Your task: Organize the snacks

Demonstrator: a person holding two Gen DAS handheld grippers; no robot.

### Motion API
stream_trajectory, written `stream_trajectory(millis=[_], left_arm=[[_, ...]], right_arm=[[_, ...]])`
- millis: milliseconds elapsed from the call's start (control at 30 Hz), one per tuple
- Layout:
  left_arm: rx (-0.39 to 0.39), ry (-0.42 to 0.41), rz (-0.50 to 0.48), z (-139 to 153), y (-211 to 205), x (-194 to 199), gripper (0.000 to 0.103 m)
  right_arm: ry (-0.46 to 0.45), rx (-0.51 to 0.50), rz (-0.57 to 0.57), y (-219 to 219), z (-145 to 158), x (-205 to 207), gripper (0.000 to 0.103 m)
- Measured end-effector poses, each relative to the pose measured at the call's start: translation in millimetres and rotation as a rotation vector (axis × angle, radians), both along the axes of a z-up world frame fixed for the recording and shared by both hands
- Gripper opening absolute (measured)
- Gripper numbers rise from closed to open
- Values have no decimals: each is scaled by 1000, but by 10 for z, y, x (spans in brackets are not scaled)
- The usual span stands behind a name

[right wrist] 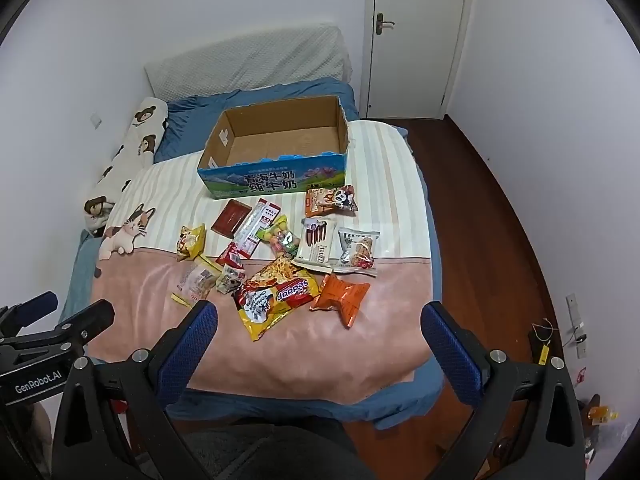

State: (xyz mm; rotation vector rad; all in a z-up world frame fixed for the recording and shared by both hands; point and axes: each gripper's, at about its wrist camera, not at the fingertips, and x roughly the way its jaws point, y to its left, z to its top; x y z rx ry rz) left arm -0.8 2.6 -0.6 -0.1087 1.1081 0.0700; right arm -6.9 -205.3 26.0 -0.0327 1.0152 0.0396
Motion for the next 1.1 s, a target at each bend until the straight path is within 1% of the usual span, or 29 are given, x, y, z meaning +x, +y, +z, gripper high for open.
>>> stream_trajectory(millis=[433,500,1100], left_arm=[[-1,-2,-8,47,-81,47,103],[-1,-1,-10,52,-91,46,103],[-5,-15,-14,83,-111,36,103]], right_arm=[[7,4,-1,-34,32,39,103],[3,17,-4,-58,49,34,103],[-17,21,-2,-62,131,70,103]])
